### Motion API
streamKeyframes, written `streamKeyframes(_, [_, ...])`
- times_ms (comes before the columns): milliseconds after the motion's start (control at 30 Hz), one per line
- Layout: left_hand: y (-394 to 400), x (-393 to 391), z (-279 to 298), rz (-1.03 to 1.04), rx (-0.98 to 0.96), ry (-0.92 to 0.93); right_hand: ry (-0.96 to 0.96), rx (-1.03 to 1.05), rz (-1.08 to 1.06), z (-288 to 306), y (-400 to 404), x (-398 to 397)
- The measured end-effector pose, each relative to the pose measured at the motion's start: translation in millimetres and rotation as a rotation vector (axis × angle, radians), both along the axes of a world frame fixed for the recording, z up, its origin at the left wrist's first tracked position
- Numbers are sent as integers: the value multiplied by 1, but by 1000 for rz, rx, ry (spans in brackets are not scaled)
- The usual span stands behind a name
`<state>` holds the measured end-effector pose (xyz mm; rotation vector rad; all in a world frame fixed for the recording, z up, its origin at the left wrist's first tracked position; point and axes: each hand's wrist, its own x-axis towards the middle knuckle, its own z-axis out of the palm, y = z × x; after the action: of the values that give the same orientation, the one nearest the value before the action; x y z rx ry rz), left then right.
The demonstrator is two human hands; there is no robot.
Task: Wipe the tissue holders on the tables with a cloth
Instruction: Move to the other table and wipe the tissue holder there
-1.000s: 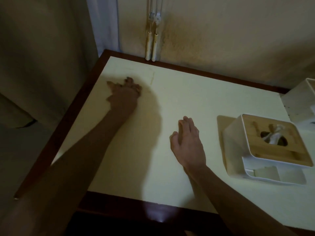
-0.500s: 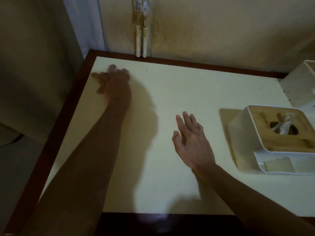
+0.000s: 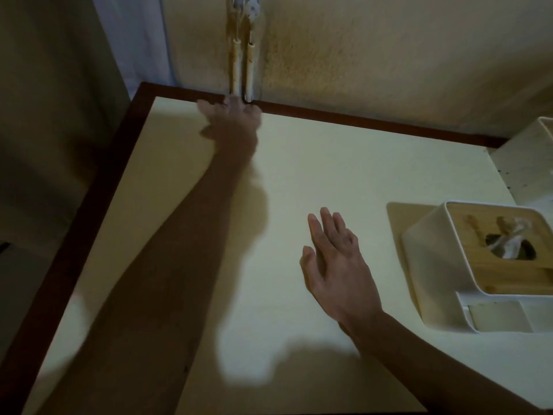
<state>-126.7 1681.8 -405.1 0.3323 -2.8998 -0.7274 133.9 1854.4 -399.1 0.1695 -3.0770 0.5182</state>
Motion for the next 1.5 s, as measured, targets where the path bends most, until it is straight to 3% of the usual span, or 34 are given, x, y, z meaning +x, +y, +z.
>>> streamKeyframes(33, [20, 14, 7, -51, 123, 15, -5, -3, -1, 1, 0, 0])
streamKeyframes(100, [49, 36, 11, -305, 101, 10, -5, -10, -5, 2, 1, -1])
streamKeyframes(200, [64, 72, 13, -512, 151, 4, 1, -21, -12, 2, 1, -2])
streamKeyframes(333, [36, 109, 30, -584, 342, 138, 13, -38, -10, 4, 0, -2])
streamKeyframes(400, [10, 142, 48, -490, 414, 74, 8, -52, -23, 5, 1, -2])
streamKeyframes(533, [-32, 223, 37, -350, 173, 8, -7, -59, -24, 7, 1, 1])
streamKeyframes(600, [-46, 253, 14, -522, 199, -140, -15, -62, -7, 9, -1, 3])
streamKeyframes(667, [-44, 271, -8, -727, 170, -102, -29, -71, -7, 7, -1, 1])
streamKeyframes(700, [-39, 282, -7, -656, 79, -186, -34, -71, -7, 8, -1, 2])
streamKeyframes(767, [-33, 295, 5, -313, 20, -47, -56, -66, 0, 11, -2, 5])
streamKeyframes(800, [-31, 298, 14, -271, 7, -9, -85, -79, 3, 13, -2, 6])
streamKeyframes(933, [-23, 295, 45, -275, -75, -166, -264, -186, 76, 42, 1, -1])
streamKeyframes(1033, [0, 300, 72, -254, -156, -100, -162, -331, 90, 86, 12, 5])
streamKeyframes(1133, [43, 302, 101, -324, 106, -10, 51, -406, 116, 130, 48, 24])
streamKeyframes(1233, [95, 307, 118, -436, 282, -49, 161, -439, -14, 154, 103, 46])
streamKeyframes(1367, [154, 314, 116, -491, 252, -145, 331, -557, -212, 149, 181, 75])
streamKeyframes(1433, [176, 320, 113, -494, 225, -154, 281, -585, -308, 136, 212, 83])
streamKeyframes(1500, [194, 326, 112, -489, 242, -134, 115, -615, -406, 120, 236, 89])
